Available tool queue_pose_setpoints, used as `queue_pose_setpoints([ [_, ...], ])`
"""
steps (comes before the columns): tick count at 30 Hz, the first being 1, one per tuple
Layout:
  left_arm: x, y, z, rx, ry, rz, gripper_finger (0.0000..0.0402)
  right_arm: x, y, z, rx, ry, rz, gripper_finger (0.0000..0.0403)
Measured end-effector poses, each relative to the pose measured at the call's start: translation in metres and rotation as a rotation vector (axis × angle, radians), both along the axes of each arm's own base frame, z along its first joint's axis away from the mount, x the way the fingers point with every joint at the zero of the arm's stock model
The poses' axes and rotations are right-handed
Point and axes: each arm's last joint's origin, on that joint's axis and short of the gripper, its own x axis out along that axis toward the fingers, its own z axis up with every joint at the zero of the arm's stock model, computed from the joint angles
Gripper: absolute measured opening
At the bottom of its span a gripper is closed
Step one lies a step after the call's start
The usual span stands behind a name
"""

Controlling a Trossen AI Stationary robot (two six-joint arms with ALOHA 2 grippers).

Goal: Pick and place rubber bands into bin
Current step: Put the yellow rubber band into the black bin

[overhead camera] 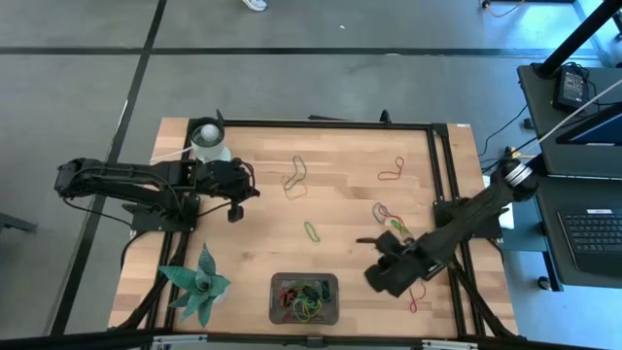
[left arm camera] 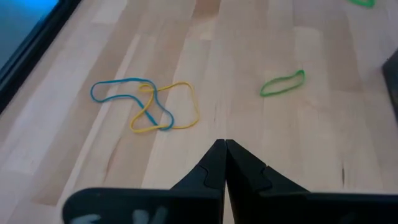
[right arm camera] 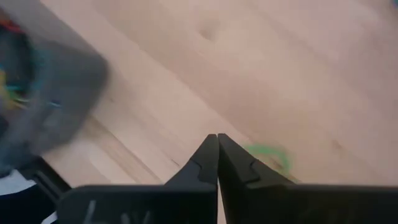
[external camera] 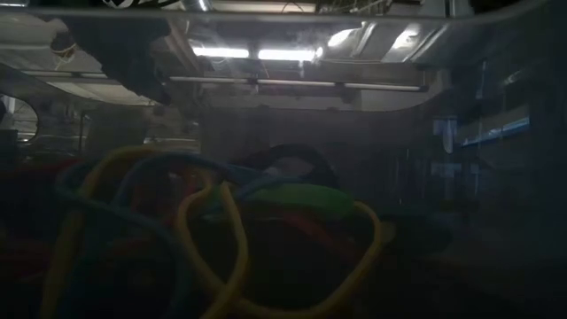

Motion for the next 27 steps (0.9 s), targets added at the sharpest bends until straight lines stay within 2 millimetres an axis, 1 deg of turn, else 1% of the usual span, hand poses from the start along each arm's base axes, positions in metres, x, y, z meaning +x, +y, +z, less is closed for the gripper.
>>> queue_pose_setpoints([
  [5,0.000,0.000,0.000,0.003,0.000,0.004,0.0002,-0.030,-0.005,-0.013,0.087,0.099,-0.042,0.0006],
  [9,0.000,0.000,0.000,0.004,0.001,0.004,0.0002,-0.045,-0.008,-0.031,0.149,0.230,-0.109,0.0028],
  [11,0.000,0.000,0.000,0.004,0.001,0.004,0.0002,-0.051,-0.009,-0.038,0.177,0.293,-0.101,0.0043],
  [15,0.000,0.000,0.000,0.004,0.001,0.004,0.0002,-0.055,-0.011,-0.044,0.192,0.347,-0.090,0.0081],
  [18,0.000,0.000,0.000,0.002,0.001,0.005,0.0002,-0.057,-0.013,-0.046,0.179,0.357,-0.088,0.0112],
  [22,0.000,0.000,0.000,-0.006,-0.001,0.012,0.0002,-0.059,-0.015,-0.046,0.149,0.375,-0.041,0.0151],
  [25,0.000,0.000,0.000,-0.005,-0.001,0.016,0.0002,-0.059,-0.017,-0.046,0.091,0.354,0.014,0.0175],
  [27,0.000,0.001,0.000,0.007,0.000,0.031,0.0002,-0.059,-0.017,-0.046,0.068,0.338,0.017,0.0187],
])
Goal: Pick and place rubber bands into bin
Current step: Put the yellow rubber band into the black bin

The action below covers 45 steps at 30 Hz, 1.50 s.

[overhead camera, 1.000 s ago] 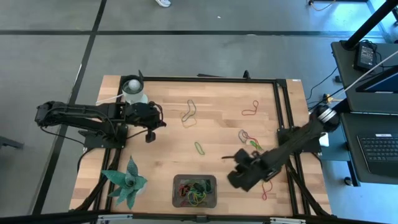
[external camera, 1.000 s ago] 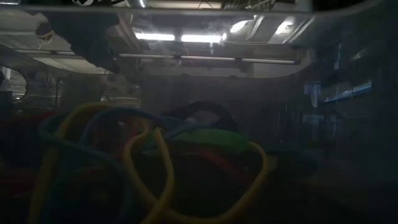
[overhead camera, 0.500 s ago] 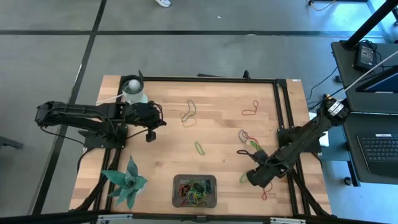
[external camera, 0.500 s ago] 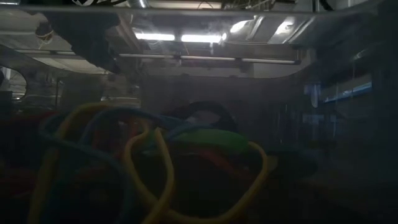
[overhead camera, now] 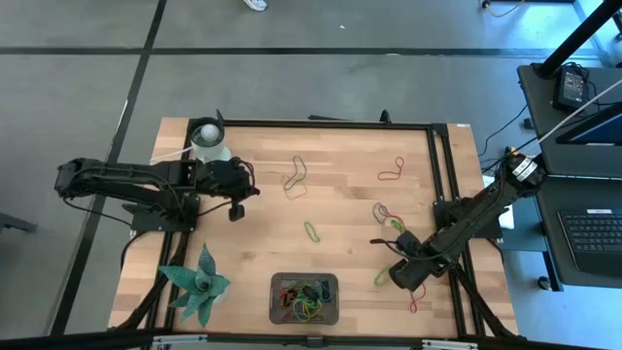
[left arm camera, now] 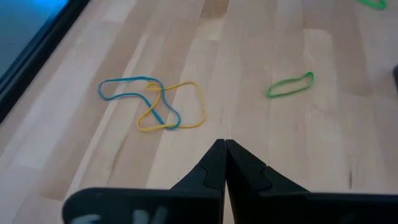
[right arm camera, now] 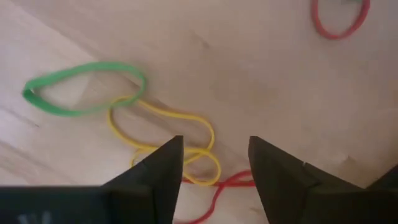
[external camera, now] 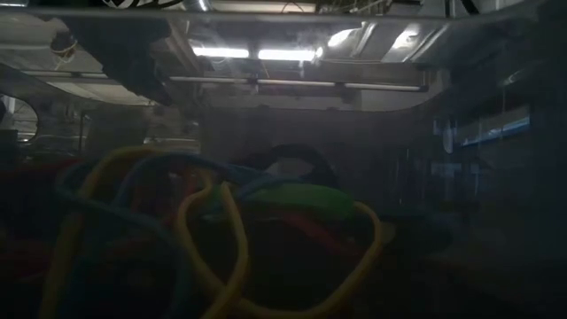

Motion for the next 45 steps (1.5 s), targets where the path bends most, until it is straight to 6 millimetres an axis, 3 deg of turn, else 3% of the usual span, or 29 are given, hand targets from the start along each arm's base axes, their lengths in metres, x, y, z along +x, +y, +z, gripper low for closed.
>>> queue_pose_setpoints([
  [9,0.000,0.001,0.000,0.005,-0.001,0.023,0.0002,-0.003,-0.003,-0.022,0.048,-0.053,0.000,0.0197],
  [14,0.000,0.001,0.000,-0.008,-0.004,0.036,0.0002,-0.010,-0.007,-0.037,0.105,-0.021,-0.006,0.0181],
  [19,0.000,0.001,0.000,-0.012,-0.001,0.039,0.0002,-0.010,-0.006,-0.037,0.103,0.007,0.046,0.0129],
  [25,0.000,0.001,0.000,-0.013,-0.001,0.039,0.0002,-0.011,-0.006,-0.036,0.095,0.024,0.058,0.0015],
  [29,0.000,0.001,0.000,-0.013,-0.001,0.038,0.0002,-0.011,-0.006,-0.035,0.094,0.027,0.058,0.0012],
  [34,0.000,0.001,0.000,-0.013,-0.001,0.038,0.0002,-0.005,0.001,-0.020,0.081,0.043,0.060,0.0004],
  [45,0.000,0.001,0.000,-0.013,-0.001,0.038,0.0002,0.005,0.015,0.053,-0.086,0.029,0.087,0.0001],
])
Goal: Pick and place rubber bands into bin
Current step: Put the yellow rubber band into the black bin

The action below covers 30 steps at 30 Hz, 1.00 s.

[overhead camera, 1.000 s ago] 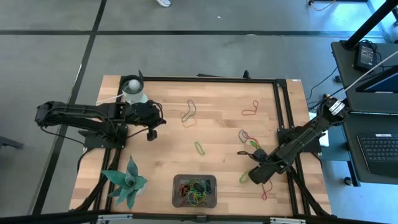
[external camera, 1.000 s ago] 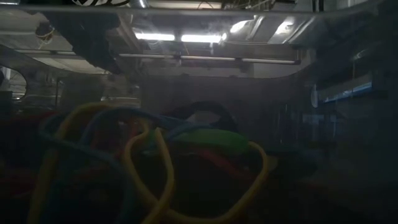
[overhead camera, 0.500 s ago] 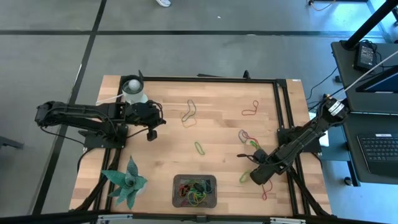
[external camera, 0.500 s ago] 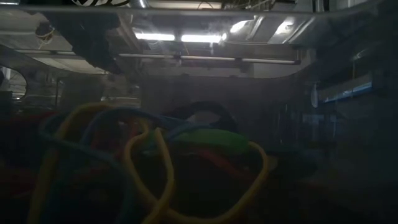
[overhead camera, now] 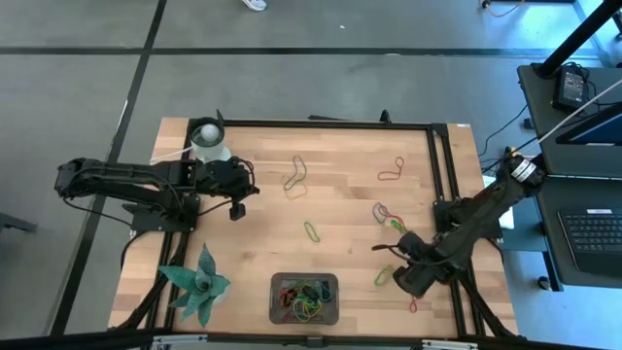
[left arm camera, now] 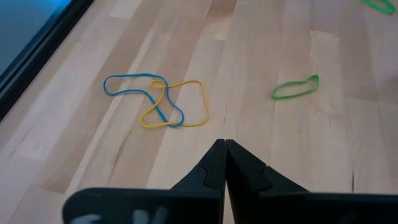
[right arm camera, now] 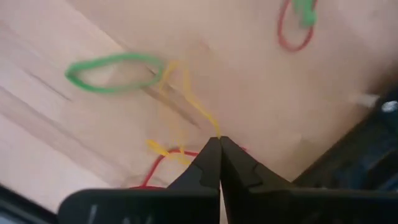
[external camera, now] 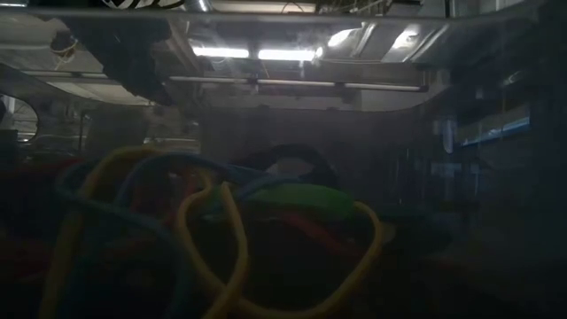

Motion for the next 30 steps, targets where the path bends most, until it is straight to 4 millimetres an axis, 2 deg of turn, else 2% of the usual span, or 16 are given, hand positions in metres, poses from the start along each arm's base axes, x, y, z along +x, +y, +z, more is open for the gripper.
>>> queue_pose_setpoints([
  [4,0.000,0.000,0.000,0.000,0.000,0.000,0.0002,0.000,0.002,0.029,-0.055,-0.025,-0.005,0.0001],
  [8,0.000,0.000,0.000,0.000,0.000,0.000,0.0002,-0.003,0.001,0.048,-0.115,-0.036,-0.027,0.0001],
  [15,0.000,0.000,0.000,0.001,0.000,0.000,0.0002,-0.002,0.000,0.062,-0.140,-0.062,-0.025,0.0000],
  [23,0.000,0.000,0.000,0.000,0.000,0.000,0.0002,0.006,0.001,0.086,-0.177,-0.239,-0.048,0.0000],
  [27,0.000,0.000,0.000,0.000,0.000,0.000,0.0002,0.017,0.006,0.098,-0.153,-0.265,-0.019,0.0000],
  [30,0.000,0.000,0.000,0.000,0.000,0.000,0.0002,0.034,0.014,0.106,-0.173,-0.298,0.034,0.0000],
])
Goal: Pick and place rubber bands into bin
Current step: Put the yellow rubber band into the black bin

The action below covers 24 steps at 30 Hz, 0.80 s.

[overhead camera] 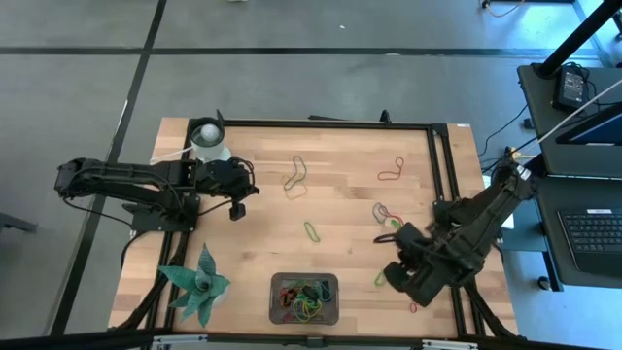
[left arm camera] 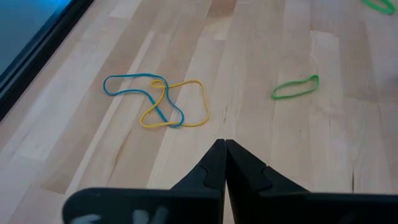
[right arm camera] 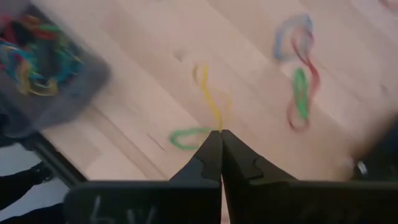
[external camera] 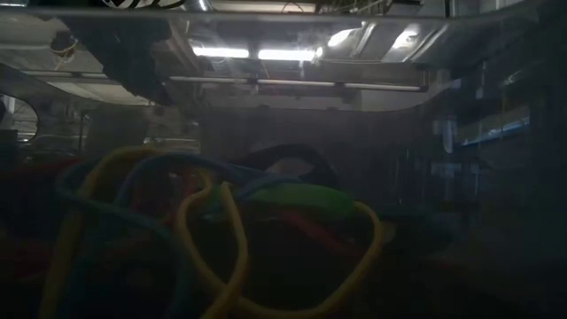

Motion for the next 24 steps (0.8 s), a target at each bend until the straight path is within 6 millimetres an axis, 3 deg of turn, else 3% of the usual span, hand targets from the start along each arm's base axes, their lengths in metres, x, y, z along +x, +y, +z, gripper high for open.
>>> queue_pose_setpoints([
  [16,0.000,0.000,0.000,0.000,0.000,0.000,0.0002,0.122,0.048,0.039,-0.092,-0.252,0.288,0.0000],
  [24,0.000,0.000,0.000,0.000,0.001,0.000,0.0002,0.172,0.054,0.017,-0.100,-0.311,0.308,0.0000],
])
